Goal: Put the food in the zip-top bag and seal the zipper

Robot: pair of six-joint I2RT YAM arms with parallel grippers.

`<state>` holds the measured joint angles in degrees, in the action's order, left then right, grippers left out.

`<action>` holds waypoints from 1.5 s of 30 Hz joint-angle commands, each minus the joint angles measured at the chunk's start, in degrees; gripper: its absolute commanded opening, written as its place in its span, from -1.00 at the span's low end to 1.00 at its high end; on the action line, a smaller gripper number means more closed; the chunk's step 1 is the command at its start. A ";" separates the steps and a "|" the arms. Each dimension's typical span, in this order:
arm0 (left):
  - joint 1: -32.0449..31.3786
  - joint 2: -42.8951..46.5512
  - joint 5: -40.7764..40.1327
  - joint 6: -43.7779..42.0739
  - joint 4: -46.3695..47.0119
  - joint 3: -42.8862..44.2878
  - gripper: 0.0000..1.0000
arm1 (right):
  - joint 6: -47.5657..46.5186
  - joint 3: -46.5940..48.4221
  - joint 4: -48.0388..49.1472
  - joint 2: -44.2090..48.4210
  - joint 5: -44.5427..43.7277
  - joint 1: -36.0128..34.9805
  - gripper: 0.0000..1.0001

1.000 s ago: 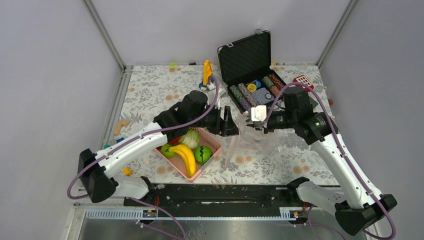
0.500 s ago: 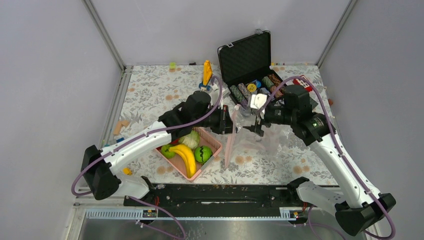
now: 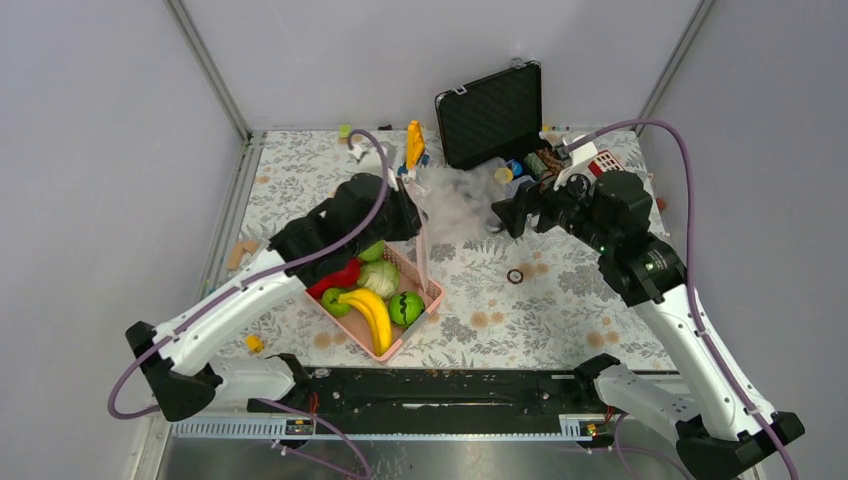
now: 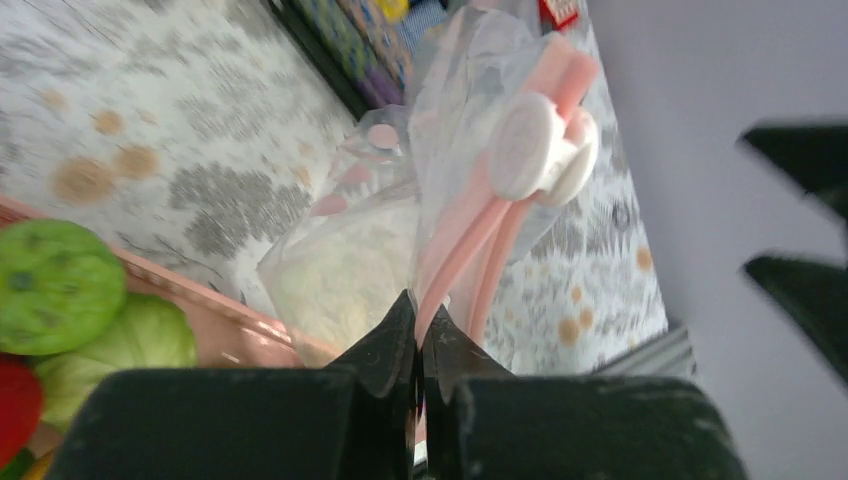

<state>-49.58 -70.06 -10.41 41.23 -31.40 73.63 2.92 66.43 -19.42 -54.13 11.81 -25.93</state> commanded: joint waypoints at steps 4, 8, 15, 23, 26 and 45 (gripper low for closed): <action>-0.13 0.64 -18.74 5.26 -7.10 9.03 -1.00 | 12.79 0.56 3.20 -4.20 6.01 -4.01 0.99; -0.14 -3.41 -16.04 6.75 -7.25 11.43 -1.00 | 12.73 0.05 5.32 -7.43 3.02 -10.01 0.99; -0.10 -11.21 -12.35 8.55 -10.27 16.98 -1.00 | 13.03 -2.96 12.53 -10.69 -8.53 -16.65 0.99; -0.14 -13.07 -8.98 8.72 -9.94 17.51 -1.00 | 14.61 -4.49 15.10 -15.78 -18.66 -16.91 0.90; -0.11 -13.46 -8.45 8.61 -9.91 18.01 -1.00 | 16.92 -4.80 17.24 -17.70 -18.61 -16.89 0.86; -0.11 -11.03 -7.66 7.70 -10.04 16.98 -1.00 | 20.75 -1.00 17.80 -23.09 -30.84 -17.20 0.21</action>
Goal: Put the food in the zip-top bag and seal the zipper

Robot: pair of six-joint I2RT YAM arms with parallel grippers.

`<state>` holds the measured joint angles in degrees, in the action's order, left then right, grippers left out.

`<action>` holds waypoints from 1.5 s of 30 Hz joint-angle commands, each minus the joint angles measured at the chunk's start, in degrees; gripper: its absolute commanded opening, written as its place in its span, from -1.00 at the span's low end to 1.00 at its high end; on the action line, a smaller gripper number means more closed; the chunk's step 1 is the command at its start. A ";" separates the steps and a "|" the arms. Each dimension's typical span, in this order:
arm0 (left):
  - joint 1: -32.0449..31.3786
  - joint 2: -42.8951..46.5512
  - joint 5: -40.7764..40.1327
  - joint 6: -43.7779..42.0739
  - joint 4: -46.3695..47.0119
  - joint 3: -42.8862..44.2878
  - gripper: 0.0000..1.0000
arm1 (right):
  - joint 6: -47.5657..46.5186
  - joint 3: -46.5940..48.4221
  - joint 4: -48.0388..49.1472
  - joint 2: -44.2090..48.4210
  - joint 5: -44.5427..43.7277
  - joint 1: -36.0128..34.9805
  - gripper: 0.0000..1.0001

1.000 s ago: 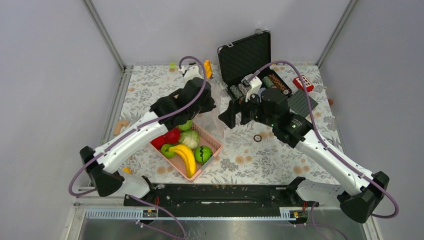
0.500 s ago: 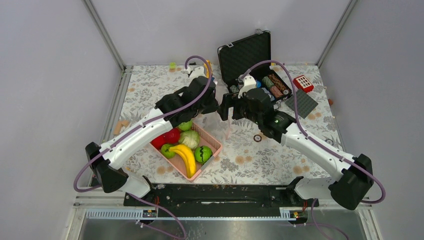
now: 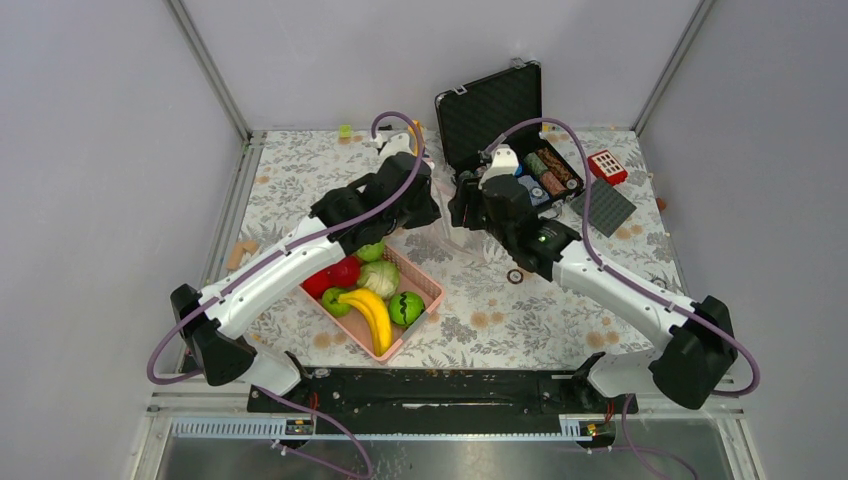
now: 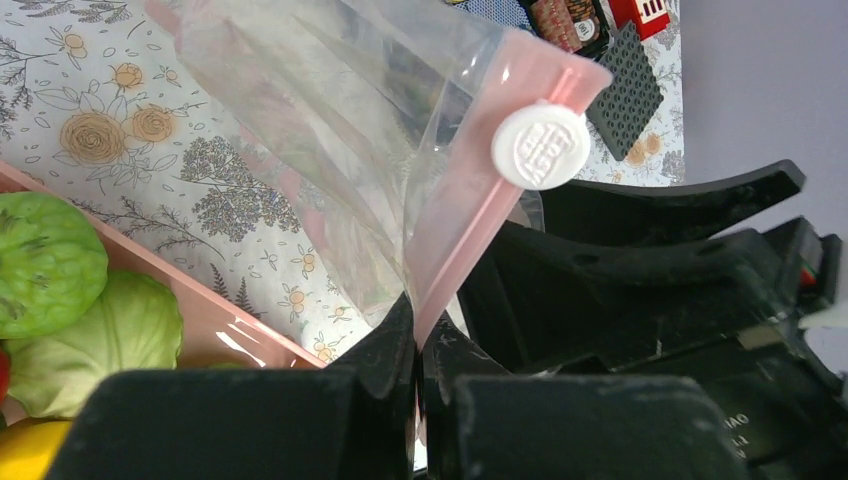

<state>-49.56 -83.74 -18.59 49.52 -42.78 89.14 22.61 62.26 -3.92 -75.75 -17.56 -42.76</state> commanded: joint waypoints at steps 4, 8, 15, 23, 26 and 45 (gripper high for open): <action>-0.05 3.49 -2.06 -1.61 -0.28 1.80 -1.00 | -0.62 3.22 -0.33 -0.91 -5.50 -0.37 0.03; 0.35 3.73 -4.96 -3.57 -3.08 2.13 -1.00 | -4.77 2.67 -3.86 2.37 -14.09 -0.33 -0.25; 2.17 2.88 -2.99 -6.06 -4.82 0.37 -1.00 | -10.09 3.02 -13.19 7.61 -25.81 -0.04 -0.87; 3.07 -0.30 7.73 -12.21 -1.97 1.22 -0.95 | -7.19 9.57 -34.92 10.62 -13.57 0.02 -1.00; 2.58 -2.39 20.03 -15.35 3.56 1.31 -0.74 | -4.96 11.25 -40.58 11.32 -6.93 0.03 -1.00; -2.25 4.09 32.24 -16.49 16.31 -8.52 0.97 | 7.06 11.05 -53.86 8.90 -20.28 0.08 -1.00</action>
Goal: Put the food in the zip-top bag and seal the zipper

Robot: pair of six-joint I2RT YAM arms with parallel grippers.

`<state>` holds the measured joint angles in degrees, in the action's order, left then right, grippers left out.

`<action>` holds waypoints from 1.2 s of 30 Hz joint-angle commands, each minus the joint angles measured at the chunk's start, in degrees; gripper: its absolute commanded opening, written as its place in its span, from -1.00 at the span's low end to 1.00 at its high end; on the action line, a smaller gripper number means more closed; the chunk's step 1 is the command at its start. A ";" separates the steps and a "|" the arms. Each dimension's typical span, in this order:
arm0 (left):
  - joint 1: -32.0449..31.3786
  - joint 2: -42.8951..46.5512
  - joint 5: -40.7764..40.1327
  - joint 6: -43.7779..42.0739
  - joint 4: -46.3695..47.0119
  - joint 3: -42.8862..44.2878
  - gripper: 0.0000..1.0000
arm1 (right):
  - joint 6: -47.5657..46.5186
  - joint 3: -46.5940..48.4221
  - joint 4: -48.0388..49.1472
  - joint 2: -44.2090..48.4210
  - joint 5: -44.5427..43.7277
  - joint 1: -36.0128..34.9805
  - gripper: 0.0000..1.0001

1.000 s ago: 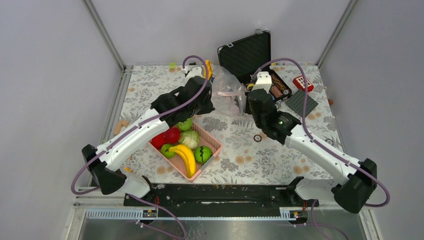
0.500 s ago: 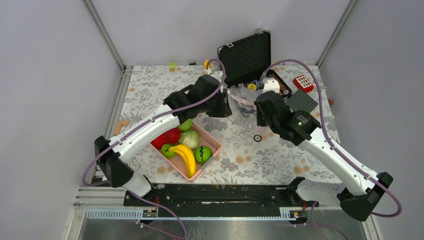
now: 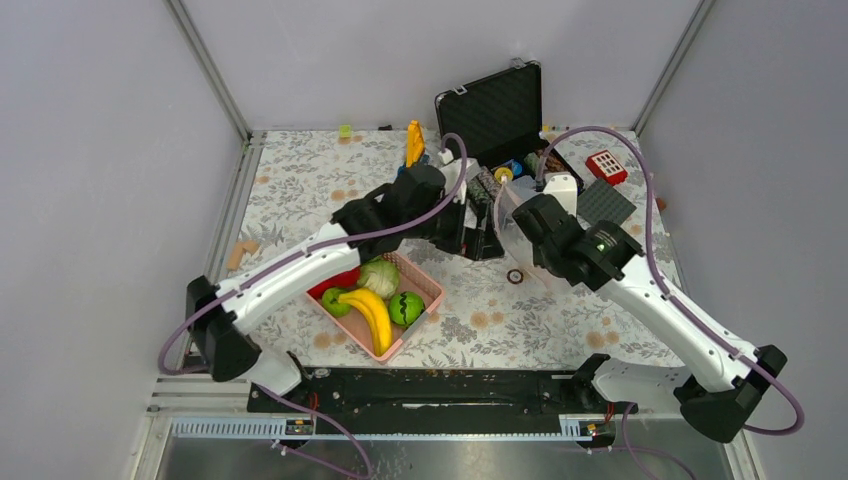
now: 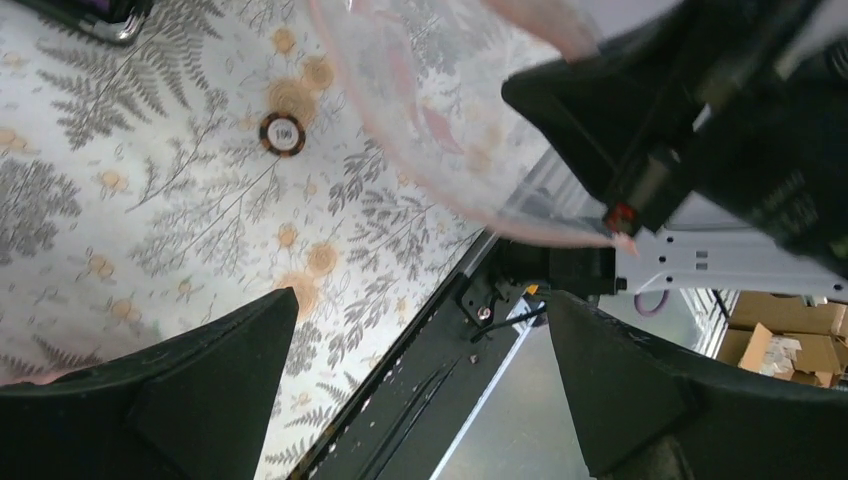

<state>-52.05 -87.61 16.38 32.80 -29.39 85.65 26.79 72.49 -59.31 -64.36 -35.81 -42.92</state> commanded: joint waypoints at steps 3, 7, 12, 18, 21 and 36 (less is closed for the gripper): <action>0.36 13.76 -13.07 1.90 -1.23 -10.37 0.97 | 3.45 -0.08 4.83 -4.20 -0.59 0.21 -1.00; 3.70 18.78 -25.06 8.18 -10.80 -15.82 0.97 | 5.20 -1.69 8.03 -6.35 -0.03 0.25 -1.00; 12.68 21.99 -27.27 14.42 -13.52 -24.11 0.97 | 5.52 -3.31 11.01 -8.01 1.10 0.26 -1.00; 17.32 18.68 -30.90 11.17 -11.48 -20.43 0.97 | 5.09 -4.91 12.49 -8.24 1.07 0.62 -1.00; 18.99 15.32 -33.42 9.18 -14.24 -16.04 0.98 | 4.76 -5.61 13.07 -8.22 1.49 0.81 -1.00; 23.27 1.99 -30.83 5.51 -14.03 -13.26 0.97 | 3.24 -7.53 16.83 -9.38 4.58 1.26 -1.00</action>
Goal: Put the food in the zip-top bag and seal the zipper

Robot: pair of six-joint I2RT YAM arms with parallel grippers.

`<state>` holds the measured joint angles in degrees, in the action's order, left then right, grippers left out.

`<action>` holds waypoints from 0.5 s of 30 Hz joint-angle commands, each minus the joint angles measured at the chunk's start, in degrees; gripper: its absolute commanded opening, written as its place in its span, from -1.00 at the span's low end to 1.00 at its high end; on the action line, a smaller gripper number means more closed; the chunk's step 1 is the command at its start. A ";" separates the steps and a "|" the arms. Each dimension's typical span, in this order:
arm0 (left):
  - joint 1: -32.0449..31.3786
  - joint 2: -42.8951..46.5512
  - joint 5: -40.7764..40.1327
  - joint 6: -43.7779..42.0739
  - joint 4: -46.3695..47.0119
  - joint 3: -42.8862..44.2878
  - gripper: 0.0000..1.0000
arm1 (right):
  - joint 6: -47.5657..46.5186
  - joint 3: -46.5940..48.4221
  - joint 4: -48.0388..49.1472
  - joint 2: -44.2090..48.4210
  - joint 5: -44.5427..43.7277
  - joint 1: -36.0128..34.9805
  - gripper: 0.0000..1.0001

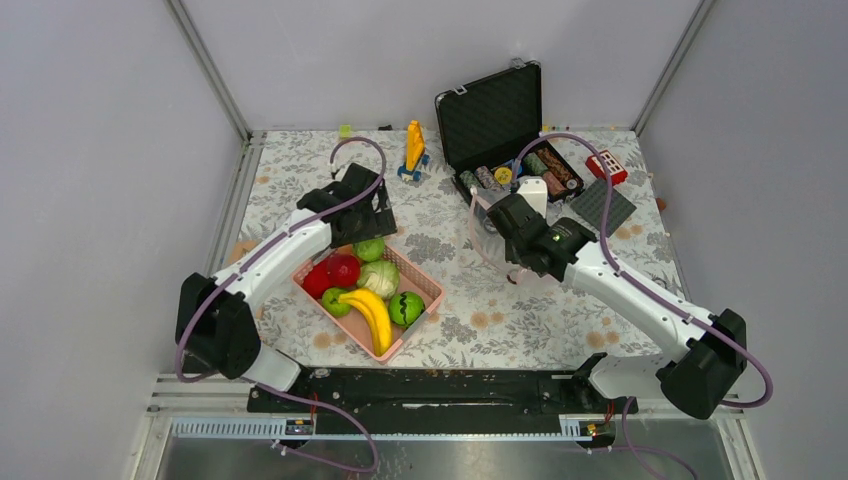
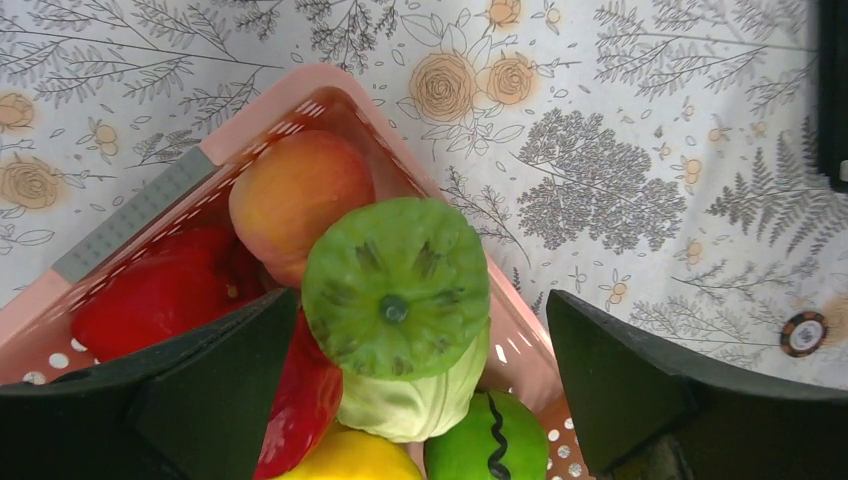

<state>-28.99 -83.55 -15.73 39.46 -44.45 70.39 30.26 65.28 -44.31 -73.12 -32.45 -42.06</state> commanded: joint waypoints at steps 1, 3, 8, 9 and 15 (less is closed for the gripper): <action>0.29 -2.78 1.04 -1.02 1.07 1.92 0.97 | -0.40 -0.32 1.84 -0.71 1.42 0.47 -1.00; 0.50 -4.22 0.70 -1.15 1.56 1.64 0.97 | -0.59 -0.45 1.82 -0.75 1.21 0.41 -1.00; 0.79 -7.32 0.87 -1.64 1.87 1.83 0.82 | -0.86 -0.71 2.02 -0.54 0.97 0.48 -1.00; 0.78 -7.52 1.04 -1.62 1.90 1.94 0.72 | -0.90 -0.77 2.16 -0.50 1.08 0.46 -1.00; 0.78 -5.97 2.07 -1.75 1.91 2.09 -0.01 | -0.90 -0.85 2.54 -0.10 1.25 0.45 -1.00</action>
<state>-28.32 -91.57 -15.00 37.95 -44.05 70.39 29.74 64.58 -42.96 -73.78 -31.70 -41.98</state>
